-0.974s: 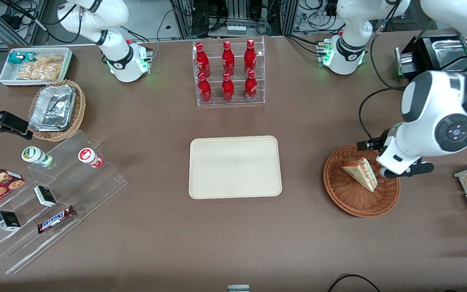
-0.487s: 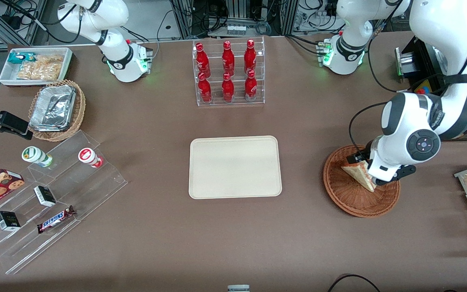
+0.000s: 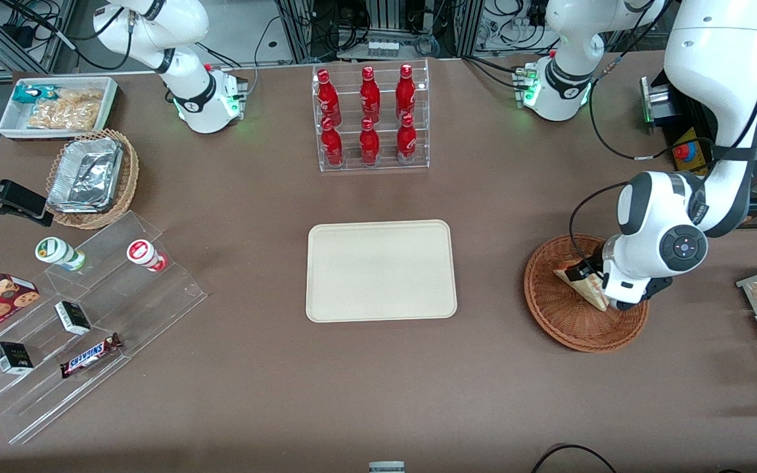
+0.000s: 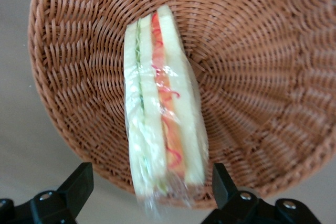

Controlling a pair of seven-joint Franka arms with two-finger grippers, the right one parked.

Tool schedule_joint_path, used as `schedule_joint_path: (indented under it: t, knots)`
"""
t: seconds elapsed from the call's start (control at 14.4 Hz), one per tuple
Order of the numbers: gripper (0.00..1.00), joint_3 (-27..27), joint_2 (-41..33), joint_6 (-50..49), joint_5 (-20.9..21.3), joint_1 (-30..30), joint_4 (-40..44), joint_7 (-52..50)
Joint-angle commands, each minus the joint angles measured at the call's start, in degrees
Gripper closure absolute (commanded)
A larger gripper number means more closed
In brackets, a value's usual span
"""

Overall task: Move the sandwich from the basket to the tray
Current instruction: 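Close the left gripper on the wrapped sandwich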

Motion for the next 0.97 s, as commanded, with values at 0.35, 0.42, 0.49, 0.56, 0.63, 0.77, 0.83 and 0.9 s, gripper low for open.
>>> schedule_joint_path:
  t: [0.35,0.42,0.49,0.56,0.63,0.77,0.83,0.9]
  knots:
    - [0.66,-0.2,2.6,6.0,-0.3,0.4,-0.7,-11.4]
    - [0.79,-0.2,2.6,5.7,-0.3,0.4,-0.4,-11.4]
    - [0.86,-0.2,2.5,5.5,-0.2,0.4,-0.1,-11.2]
    - [0.88,-0.3,2.2,5.5,-0.1,0.4,0.5,-11.0]
    - [0.88,-0.5,1.8,5.2,0.0,-0.1,1.1,-10.6]
    - [0.89,-2.1,1.8,2.0,0.2,-0.8,4.5,-10.2]
    - [0.89,-2.8,2.2,-0.5,0.2,-2.2,7.2,-10.2]
    - [0.89,-2.9,2.2,-2.3,0.2,-3.8,9.3,-10.3]
